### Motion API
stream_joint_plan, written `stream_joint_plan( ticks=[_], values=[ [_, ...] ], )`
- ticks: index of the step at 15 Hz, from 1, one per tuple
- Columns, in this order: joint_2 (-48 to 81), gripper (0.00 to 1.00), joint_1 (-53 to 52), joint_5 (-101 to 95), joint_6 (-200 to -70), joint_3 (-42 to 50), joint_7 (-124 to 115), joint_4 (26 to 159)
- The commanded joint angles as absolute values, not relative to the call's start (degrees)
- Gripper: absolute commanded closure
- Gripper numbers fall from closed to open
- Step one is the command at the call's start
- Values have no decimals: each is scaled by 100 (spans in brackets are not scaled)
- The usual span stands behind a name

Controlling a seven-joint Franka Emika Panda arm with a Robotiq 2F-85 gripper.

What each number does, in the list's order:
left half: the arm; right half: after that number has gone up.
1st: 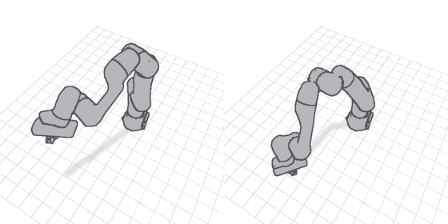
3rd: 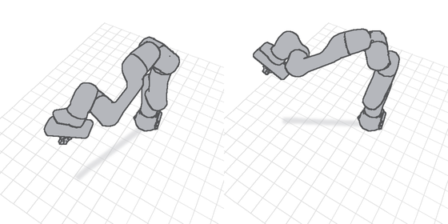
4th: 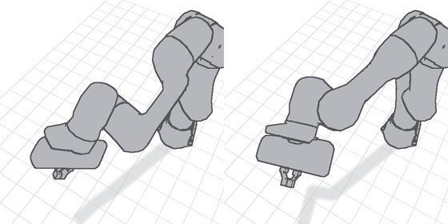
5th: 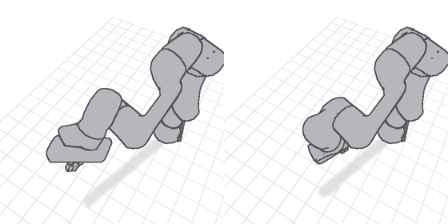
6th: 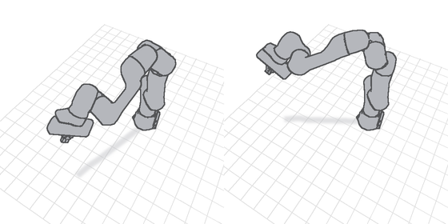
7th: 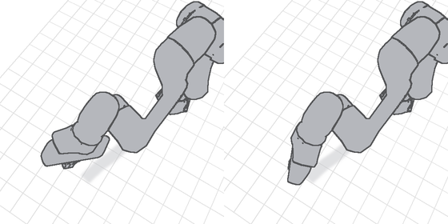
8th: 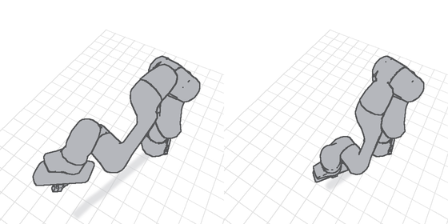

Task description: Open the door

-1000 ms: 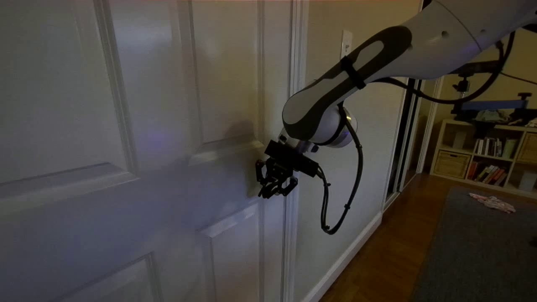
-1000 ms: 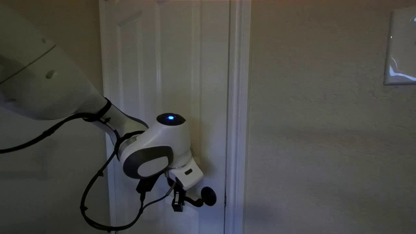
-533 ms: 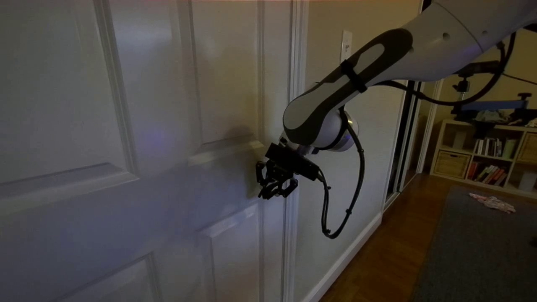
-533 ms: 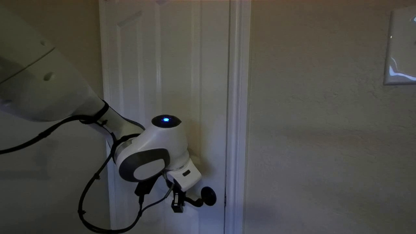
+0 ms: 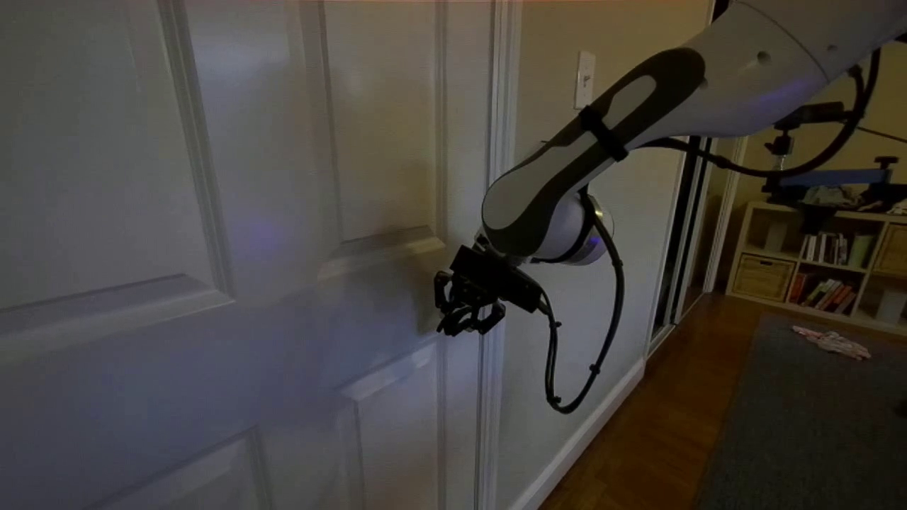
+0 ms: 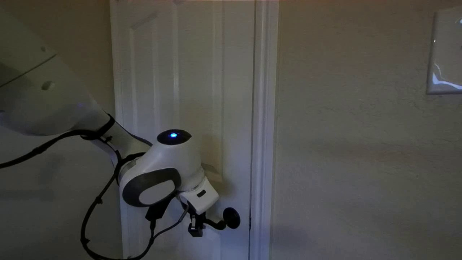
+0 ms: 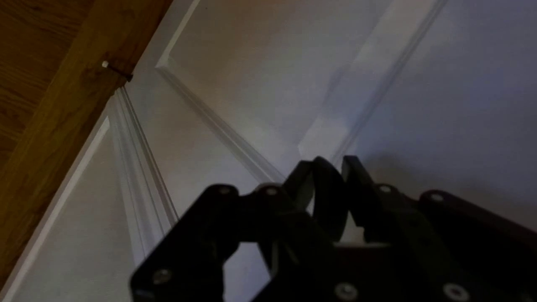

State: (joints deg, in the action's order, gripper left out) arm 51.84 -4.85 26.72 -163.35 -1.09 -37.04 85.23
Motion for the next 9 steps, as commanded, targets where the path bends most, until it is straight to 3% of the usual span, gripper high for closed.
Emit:
stream_joint_plan(
  ticks=[1,8,9],
  values=[
    [4622,48,-405,2787,-16220,76,-4005,9705],
    [4386,2,-367,2834,-16110,22,-4442,9847],
    [4371,1,-413,2787,-16052,136,-4586,9898]
  ],
)
